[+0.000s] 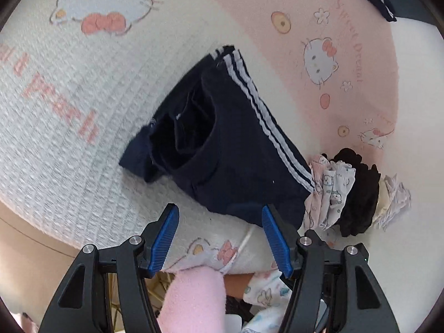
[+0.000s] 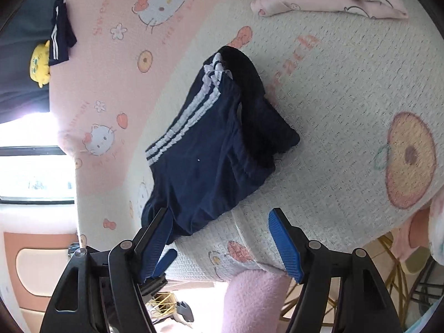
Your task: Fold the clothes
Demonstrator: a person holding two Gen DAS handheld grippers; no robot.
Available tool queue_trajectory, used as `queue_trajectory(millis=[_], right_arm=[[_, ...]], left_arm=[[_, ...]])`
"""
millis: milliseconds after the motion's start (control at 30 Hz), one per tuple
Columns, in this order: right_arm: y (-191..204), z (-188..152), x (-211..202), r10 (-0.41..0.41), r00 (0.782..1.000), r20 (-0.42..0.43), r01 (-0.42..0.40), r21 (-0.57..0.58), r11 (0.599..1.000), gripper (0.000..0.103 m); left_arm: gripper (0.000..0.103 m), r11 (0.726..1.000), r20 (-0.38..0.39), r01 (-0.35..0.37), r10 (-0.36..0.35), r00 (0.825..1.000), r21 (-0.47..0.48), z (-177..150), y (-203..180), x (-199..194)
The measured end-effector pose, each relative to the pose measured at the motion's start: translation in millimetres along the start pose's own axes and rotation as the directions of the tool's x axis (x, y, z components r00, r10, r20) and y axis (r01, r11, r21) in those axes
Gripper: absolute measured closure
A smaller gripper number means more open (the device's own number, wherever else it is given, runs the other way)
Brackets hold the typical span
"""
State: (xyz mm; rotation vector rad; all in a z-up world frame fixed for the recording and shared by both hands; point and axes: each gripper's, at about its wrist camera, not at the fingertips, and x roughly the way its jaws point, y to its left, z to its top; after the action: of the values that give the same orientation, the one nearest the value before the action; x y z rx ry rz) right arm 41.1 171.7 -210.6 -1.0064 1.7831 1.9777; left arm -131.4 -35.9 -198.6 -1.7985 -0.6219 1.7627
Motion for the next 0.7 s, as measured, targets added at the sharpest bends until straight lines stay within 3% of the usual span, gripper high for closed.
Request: queue_trajectory(millis=[267, 467, 700], right_arm=[[-12.2, 2.7, 7.7, 0.016, 1.000, -0.001, -0.016, 0.044, 0.999, 0.031], [-15.9, 4.9, 17.6, 0.051, 0.999, 0.013, -0.052, 0.073, 0.996, 0.031], [-24.2, 6.4, 26.5, 0.111, 0.993, 0.049, -0.116, 0.122, 0.986, 0.031]], left_arm=[[0.043, 1.000, 0.018, -0.002, 0.002, 1.000, -0.004, -4.7, -2.7, 12.6], [0.043, 0.997, 0.084, 0.066, -0.063, 0.994, -0.035, -3.6, 0.1, 19.5], [0.043, 0.992, 0.062, 0.118, -0.115, 0.991, -0.047, 4.5, -0.3, 36.7]])
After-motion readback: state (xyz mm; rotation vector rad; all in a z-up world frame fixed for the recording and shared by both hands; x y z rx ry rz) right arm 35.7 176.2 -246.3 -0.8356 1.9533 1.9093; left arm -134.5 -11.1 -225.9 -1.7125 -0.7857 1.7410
